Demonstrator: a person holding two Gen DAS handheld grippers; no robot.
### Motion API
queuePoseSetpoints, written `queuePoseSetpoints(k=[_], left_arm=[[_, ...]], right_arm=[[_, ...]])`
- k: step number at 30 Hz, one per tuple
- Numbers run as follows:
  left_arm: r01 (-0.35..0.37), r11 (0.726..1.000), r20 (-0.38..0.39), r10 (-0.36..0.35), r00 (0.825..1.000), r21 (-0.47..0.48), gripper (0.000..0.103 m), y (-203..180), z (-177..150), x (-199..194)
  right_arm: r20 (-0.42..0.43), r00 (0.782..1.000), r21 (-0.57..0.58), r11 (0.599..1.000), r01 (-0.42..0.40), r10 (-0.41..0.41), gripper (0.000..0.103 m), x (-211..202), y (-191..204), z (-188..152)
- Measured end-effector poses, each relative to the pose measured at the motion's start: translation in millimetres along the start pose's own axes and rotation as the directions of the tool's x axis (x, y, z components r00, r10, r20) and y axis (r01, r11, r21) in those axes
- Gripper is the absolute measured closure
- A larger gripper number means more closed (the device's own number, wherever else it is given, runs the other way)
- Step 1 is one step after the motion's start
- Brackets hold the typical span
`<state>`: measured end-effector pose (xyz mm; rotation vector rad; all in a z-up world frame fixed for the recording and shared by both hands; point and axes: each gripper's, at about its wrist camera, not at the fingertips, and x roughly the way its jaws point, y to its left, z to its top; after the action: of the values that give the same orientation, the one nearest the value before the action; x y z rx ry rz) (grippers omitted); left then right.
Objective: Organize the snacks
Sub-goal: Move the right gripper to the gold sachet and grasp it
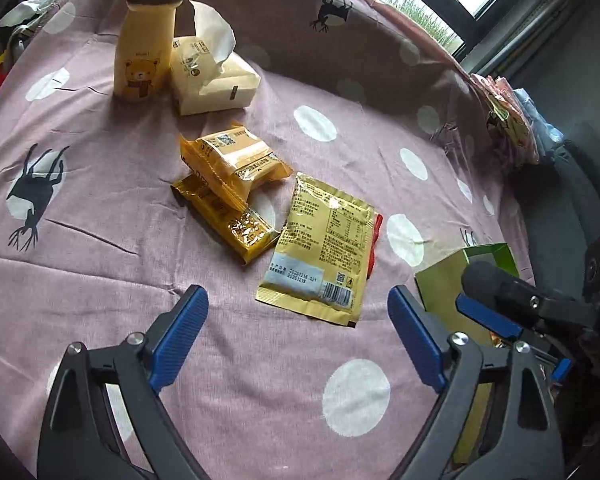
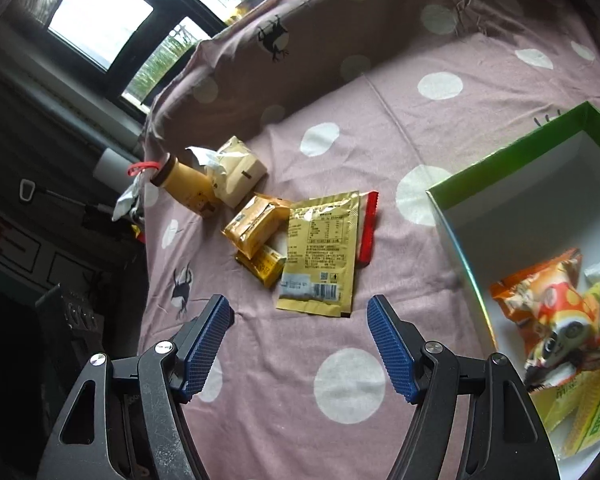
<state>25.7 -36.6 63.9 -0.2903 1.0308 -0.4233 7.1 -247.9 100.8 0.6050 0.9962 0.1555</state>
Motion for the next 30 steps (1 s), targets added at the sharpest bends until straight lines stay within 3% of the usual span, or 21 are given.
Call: queuePoseSetpoints(k=[4,6,8,11,14,19,21,22,25,28,30], left_arm=[[0.013,1.000,-0.040,-0.013,0.999,-0.009,0.030,6,4,24],[0.017,1.000,-0.064,-0.018,0.998,-0.023,0.046,7,6,35],[0.062,0.997,-0.084,-0.065,0.994,-0.043,0.046,9,9,42],[0.013,0.999,-0.092,-0.017,0.996,-0.044,0.046,11,13,52],[0.013,0.999,-0.101,-0.016,0.995,-0.033,0.046,10,14,60],[-0.008,0.998,-0.067,0.012,0.998,0.067,0.046,-1,13,67],[-0.043,0.992,-0.057,0.051,0.997,0.122,0.060,-8,11,70],[-0.067,0.987,-0.050,0.075,0.996,0.146,0.061,-11,10,72],[-0.014,0.984,-0.072,0.027,0.997,0.176,0.079,-16,7,74],[-0.050,0.974,-0.071,0.067,0.995,0.223,0.079,-23,3,72],[-0.031,0.978,-0.085,0.050,0.995,0.208,0.079,-26,1,67]], right_arm=[[-0.053,0.997,0.000,0.999,0.047,-0.047,0.032,39,4,18],[-0.086,0.994,0.016,0.997,0.074,-0.072,0.038,56,0,23],[-0.110,0.989,0.027,0.995,0.099,-0.095,0.039,69,-5,24],[-0.132,0.984,0.032,0.992,0.124,-0.119,0.040,82,-11,24],[-0.145,0.982,0.040,0.991,0.129,-0.122,0.040,91,-16,25],[-0.153,0.982,0.054,0.991,0.122,-0.113,0.042,102,-23,29],[-0.171,0.983,0.073,0.994,0.083,-0.070,0.054,106,-24,29],[-0.189,0.981,0.088,0.995,0.057,-0.039,0.057,110,-24,29],[-0.186,0.981,0.067,0.996,0.061,-0.048,0.066,114,-20,25],[-0.169,0.983,0.024,0.997,0.079,-0.074,0.074,110,-13,19],[-0.161,0.986,0.010,0.999,0.053,-0.050,0.077,104,-10,15]])
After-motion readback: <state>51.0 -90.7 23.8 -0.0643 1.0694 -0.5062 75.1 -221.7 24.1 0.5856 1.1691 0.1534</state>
